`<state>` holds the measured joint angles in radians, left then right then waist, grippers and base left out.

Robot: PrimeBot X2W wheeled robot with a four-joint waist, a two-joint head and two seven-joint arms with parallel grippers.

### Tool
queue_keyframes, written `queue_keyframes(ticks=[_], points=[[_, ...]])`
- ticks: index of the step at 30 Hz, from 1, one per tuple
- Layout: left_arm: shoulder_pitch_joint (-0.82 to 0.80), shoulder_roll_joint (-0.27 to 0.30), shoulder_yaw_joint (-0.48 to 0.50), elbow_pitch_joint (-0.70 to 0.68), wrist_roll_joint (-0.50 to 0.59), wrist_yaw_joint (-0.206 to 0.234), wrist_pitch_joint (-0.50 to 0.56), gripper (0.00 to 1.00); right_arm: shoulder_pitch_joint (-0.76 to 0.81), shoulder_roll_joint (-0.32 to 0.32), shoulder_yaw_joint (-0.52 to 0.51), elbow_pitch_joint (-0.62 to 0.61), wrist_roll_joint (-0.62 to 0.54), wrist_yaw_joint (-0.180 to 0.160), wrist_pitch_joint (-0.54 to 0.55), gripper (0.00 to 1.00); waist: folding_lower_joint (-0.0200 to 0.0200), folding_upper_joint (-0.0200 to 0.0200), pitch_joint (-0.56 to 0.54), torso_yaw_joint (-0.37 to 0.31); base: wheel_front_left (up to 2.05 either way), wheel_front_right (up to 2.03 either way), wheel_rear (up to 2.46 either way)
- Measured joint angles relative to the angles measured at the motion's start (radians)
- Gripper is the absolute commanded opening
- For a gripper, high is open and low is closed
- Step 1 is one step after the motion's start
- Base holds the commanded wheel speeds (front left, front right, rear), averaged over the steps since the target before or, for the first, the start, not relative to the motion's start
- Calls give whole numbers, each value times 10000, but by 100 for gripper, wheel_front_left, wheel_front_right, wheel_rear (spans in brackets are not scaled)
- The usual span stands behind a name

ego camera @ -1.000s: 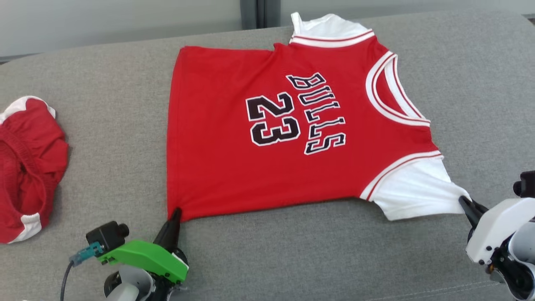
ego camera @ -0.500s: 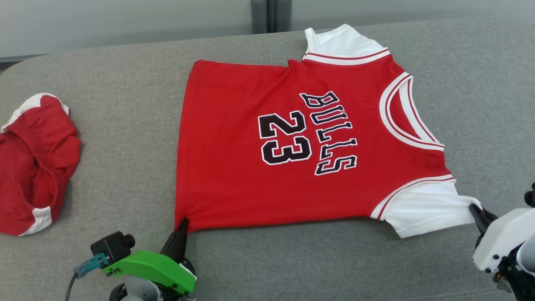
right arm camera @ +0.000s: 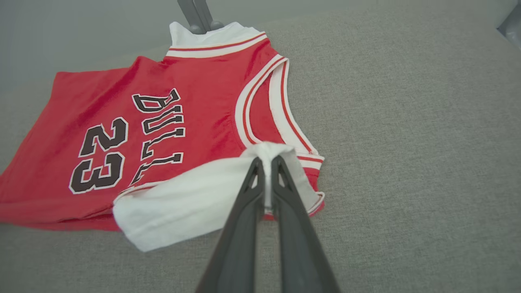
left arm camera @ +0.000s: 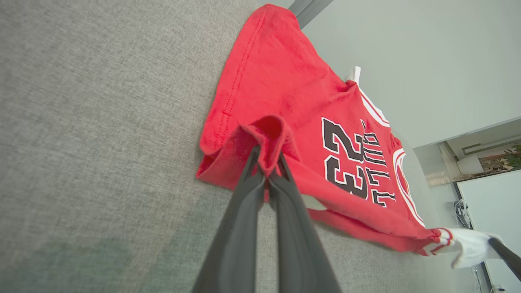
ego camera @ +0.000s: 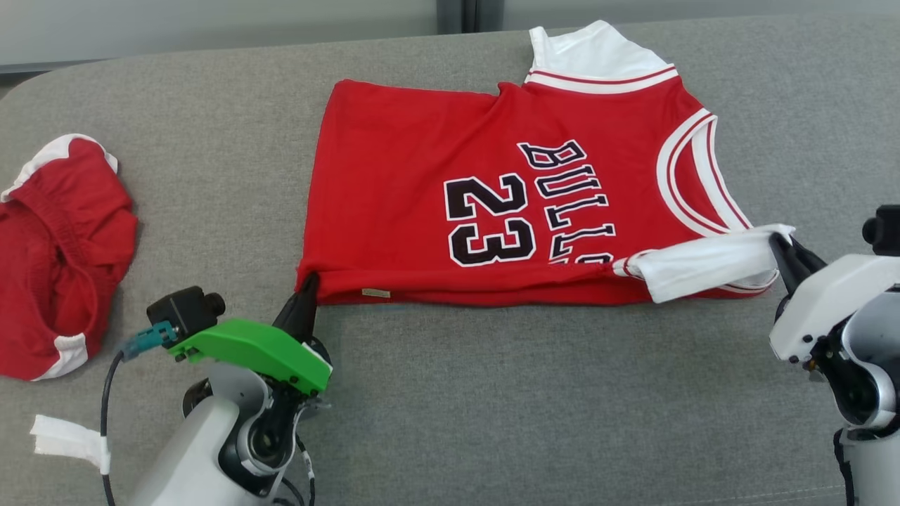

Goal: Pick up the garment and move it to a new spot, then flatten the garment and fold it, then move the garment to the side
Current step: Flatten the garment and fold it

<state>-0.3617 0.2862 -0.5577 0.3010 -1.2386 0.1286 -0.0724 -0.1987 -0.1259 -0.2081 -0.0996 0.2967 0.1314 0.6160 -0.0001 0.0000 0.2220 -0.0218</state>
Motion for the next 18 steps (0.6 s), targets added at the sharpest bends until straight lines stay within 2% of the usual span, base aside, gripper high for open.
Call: queue_keyframes(ticks=[13, 14, 15, 16, 17, 18], points=[[-1424, -481, 6, 1440, 31, 121, 268, 0, -1617, -414, 765, 1814, -245, 0, -1774, 0, 1, 0, 492, -27, 0, 0, 0], [-1498, -508, 12, 1546, 31, 109, 267, 4, -1697, -433, 815, 1918, -265, 0, -1964, 0, 1, 0, 516, -25, 0, 0, 0], [-1548, -531, 13, 1624, 35, 92, 255, 30, -1795, -445, 863, 2015, -265, 0, -2119, 0, 0, 0, 537, -23, 0, 0, 0], [-1586, -548, 10, 1687, 59, 63, 240, 69, -1865, -476, 943, 2090, -265, 0, -2230, 0, 1, 0, 554, -23, 0, 0, 0], [-1635, -562, -6, 1770, 104, 44, 182, 100, -1951, -477, 982, 2180, -261, 0, -2414, 0, 0, 0, 575, -25, 0, 0, 0], [-1693, -568, -42, 1850, 138, 38, 184, 100, -2042, -495, 1058, 2257, -261, 0, -2581, 38, 1, 0, 599, -28, 0, 0, 0]])
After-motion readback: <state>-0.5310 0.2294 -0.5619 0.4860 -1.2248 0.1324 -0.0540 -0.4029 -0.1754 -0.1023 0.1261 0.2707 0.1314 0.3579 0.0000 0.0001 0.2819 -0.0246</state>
